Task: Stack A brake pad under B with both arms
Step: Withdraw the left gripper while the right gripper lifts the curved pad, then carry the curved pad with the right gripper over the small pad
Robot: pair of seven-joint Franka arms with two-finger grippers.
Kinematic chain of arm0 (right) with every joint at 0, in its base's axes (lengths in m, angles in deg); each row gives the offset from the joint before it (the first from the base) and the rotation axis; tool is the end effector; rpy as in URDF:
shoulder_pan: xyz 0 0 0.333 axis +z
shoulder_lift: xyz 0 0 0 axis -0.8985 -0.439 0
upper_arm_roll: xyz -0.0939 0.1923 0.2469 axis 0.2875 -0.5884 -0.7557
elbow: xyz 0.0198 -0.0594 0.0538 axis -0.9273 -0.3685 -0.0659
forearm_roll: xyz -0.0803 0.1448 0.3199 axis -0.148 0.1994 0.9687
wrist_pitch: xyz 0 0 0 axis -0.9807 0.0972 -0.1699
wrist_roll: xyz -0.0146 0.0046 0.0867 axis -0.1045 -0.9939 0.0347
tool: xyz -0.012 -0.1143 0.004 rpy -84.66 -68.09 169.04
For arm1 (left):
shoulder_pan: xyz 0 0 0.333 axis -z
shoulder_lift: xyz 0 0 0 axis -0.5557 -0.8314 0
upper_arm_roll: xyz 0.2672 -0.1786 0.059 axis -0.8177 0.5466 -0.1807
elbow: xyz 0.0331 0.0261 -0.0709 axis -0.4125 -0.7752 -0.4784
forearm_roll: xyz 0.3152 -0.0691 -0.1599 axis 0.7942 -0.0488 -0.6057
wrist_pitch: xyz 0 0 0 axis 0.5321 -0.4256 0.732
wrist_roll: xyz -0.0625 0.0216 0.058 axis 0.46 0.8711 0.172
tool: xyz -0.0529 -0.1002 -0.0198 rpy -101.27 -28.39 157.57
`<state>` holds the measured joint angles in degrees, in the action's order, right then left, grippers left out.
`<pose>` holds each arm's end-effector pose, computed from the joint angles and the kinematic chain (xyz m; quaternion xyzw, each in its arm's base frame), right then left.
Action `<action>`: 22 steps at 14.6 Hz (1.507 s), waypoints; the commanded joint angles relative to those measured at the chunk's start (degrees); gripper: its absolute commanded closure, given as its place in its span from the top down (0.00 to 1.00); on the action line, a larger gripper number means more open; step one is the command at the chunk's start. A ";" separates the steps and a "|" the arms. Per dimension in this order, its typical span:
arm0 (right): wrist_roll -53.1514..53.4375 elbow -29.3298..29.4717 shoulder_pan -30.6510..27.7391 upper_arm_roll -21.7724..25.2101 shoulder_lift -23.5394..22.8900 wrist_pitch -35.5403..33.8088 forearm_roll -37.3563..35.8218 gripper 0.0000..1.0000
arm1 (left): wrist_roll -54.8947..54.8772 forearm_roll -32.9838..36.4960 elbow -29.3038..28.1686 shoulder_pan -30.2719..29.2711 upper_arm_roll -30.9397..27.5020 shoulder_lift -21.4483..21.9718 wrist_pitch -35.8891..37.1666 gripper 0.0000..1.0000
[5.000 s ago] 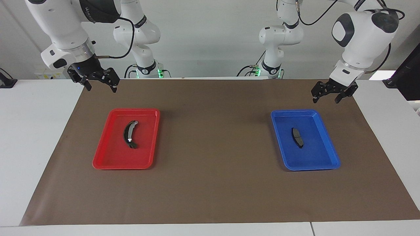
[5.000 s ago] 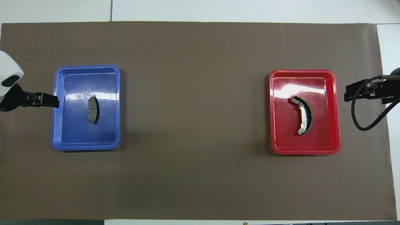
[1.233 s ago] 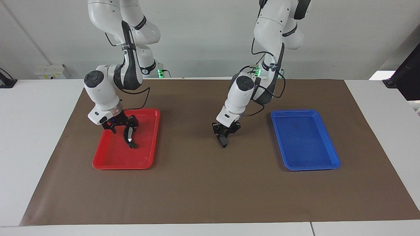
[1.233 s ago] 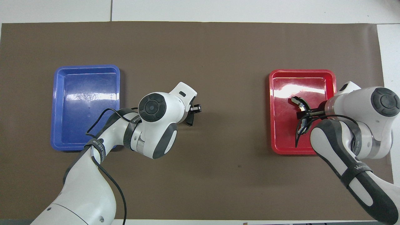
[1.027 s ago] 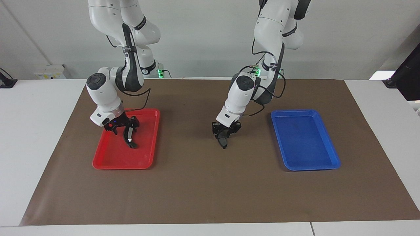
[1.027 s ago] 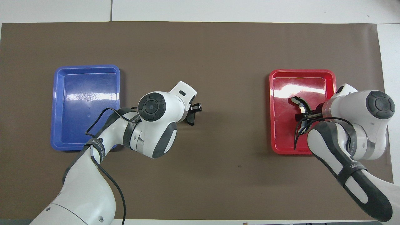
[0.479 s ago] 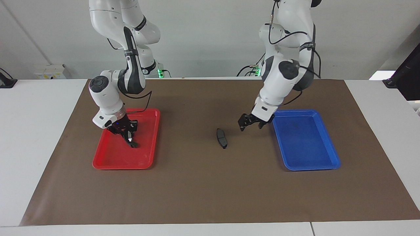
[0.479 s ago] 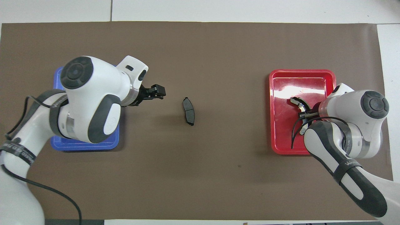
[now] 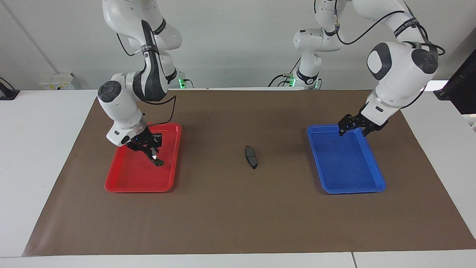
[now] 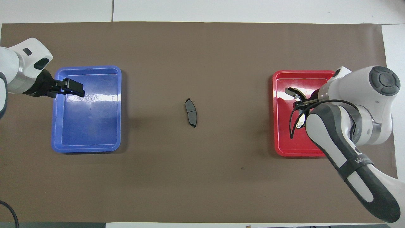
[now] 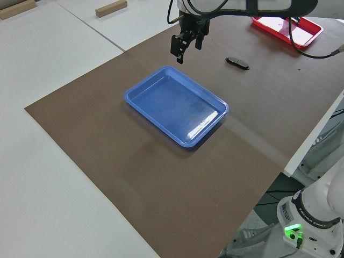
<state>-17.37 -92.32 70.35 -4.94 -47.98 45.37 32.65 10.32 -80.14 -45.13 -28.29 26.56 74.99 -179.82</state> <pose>0.5399 0.0561 0.3921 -0.9970 -0.0697 -0.0045 0.0333 0.5496 -0.0354 0.5208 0.9983 -0.0418 -0.0240 0.0321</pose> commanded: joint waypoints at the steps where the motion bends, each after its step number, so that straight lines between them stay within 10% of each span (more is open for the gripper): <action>1: 6.46 5.19 6.15 -0.31 -2.51 -1.90 0.41 0.00 | -2.26 2.16 0.59 -2.39 0.62 3.71 5.75 0.98; 8: 21.59 23.82 21.72 -0.31 -17.44 -4.72 -0.21 0.00 | -4.29 3.92 4.28 -3.63 0.62 7.23 15.61 0.98; 22: 31.52 25.86 30.08 -0.31 -22.73 2.05 -4.08 0.00 | -4.02 5.33 3.76 -3.19 0.88 8.82 15.88 0.98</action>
<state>11.83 -66.71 99.84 -5.34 -70.20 46.07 29.66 6.69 -75.90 -41.47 -31.38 27.05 83.24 -164.17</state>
